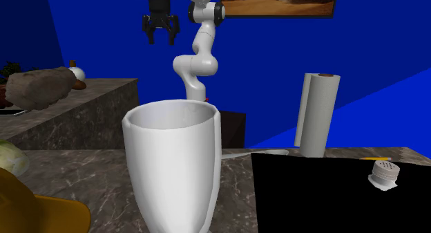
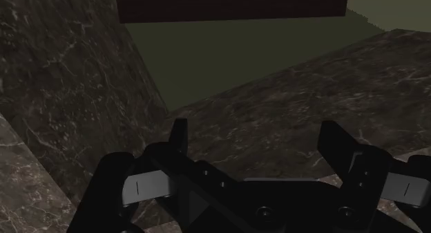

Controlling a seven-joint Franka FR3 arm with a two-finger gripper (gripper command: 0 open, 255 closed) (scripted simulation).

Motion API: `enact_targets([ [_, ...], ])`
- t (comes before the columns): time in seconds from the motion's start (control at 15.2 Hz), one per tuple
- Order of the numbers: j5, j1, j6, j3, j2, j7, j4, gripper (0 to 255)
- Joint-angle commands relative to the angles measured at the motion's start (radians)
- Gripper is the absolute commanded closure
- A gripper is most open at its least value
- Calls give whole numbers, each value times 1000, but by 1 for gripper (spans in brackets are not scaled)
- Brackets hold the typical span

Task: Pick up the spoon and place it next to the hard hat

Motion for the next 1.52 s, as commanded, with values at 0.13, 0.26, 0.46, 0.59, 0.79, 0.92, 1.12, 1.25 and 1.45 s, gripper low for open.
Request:
enact_targets([
  [0.13, 43, 1, 40, 35, 1, 73, -38, 0],
  [0.26, 86, 3, 83, 71, 8, 146, -71, 0],
  [0.46, 151, 7, 155, 129, 31, 252, -110, 0],
  [0.59, 193, 10, 207, 168, 56, 321, -128, 0],
  [0.79, 252, 12, 290, 228, 107, 423, -144, 0],
  [0.92, 287, 12, 349, 269, 149, 489, -146, 0],
  [1.12, 331, 10, 440, 330, 225, 588, -137, 0],
  [1.25, 353, 4, 502, 371, 284, 654, -124, 0],
  [1.45, 371, -10, 595, 433, 381, 755, -91, 0],
])
